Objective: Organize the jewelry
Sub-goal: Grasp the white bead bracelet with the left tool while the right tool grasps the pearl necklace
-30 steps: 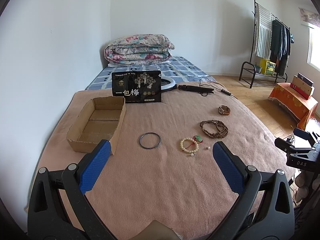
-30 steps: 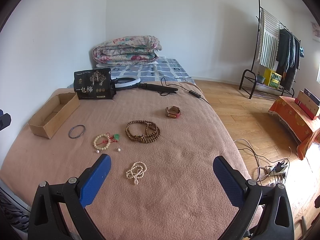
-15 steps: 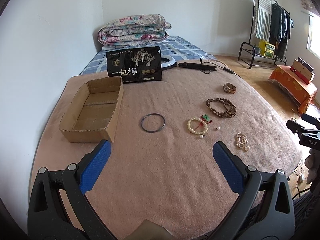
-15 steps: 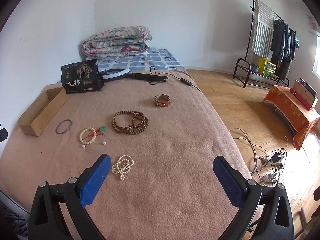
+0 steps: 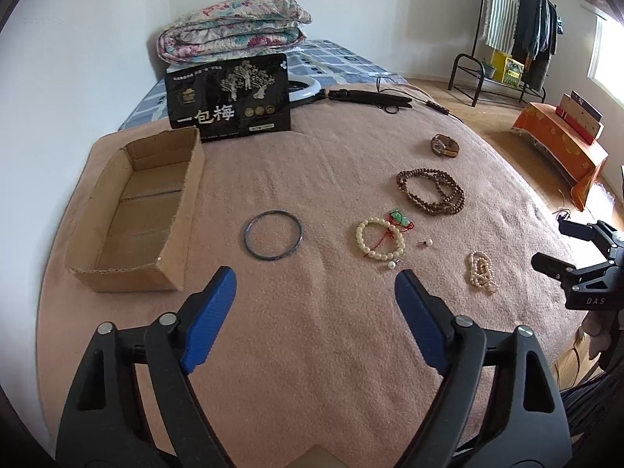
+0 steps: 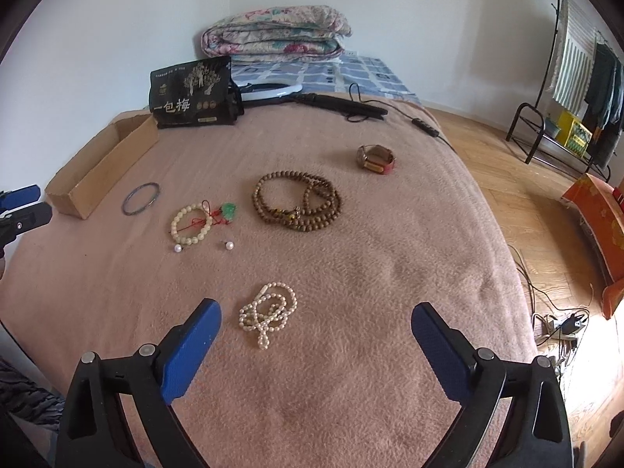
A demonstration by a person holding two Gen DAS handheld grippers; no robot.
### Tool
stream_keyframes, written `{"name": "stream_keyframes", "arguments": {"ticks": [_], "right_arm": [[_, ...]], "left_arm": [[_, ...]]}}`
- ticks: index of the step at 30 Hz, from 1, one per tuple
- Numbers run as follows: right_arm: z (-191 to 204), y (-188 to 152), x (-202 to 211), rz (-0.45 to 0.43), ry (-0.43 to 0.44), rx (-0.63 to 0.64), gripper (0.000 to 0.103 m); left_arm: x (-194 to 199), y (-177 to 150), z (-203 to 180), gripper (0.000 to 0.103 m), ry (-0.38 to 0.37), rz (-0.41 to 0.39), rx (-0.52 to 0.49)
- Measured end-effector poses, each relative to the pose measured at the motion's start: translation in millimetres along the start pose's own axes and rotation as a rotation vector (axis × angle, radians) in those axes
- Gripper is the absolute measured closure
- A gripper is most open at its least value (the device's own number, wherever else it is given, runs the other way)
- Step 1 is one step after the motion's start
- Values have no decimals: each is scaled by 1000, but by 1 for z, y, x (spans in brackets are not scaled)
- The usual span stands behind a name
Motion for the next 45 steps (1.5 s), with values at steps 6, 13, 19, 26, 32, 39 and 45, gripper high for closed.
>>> {"name": "stream_keyframes", "arguments": {"ticks": [6, 13, 19, 26, 32, 39, 45], "right_arm": [[12, -8, -21, 37, 43, 6, 12], [22, -15, -39, 54, 68, 8, 13], [20, -22, -51, 81, 73, -15, 17], [24, -27, -59, 92, 99, -18, 22], [28, -26, -64, 95, 124, -27, 22], [34, -26, -71, 102, 132, -10, 23], [35, -27, -83, 129, 110, 15, 26]], "left_arm": [[-53, 2, -12, 50, -53, 73, 9], [-102, -5, -30, 68, -121, 143, 3], [-128, -5, -43, 82, -146, 167, -16], [-149, -7, -50, 88, -152, 191, -15], [-160, -9, -48, 88, -142, 206, -8], [-173, -13, -48, 89, -134, 223, -16], [-177, -13, -45, 96, -149, 218, 8]]}}
Point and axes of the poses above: each gripper's, at about its wrist camera, not at the fingertips, and x roughly against the way its jaws point, z to its left, y to its top, the point moved 9 cm from there along -x, roughly the way its jaws point, and after that the axes turned 9 degrees about -z, right-handed, at the moved point
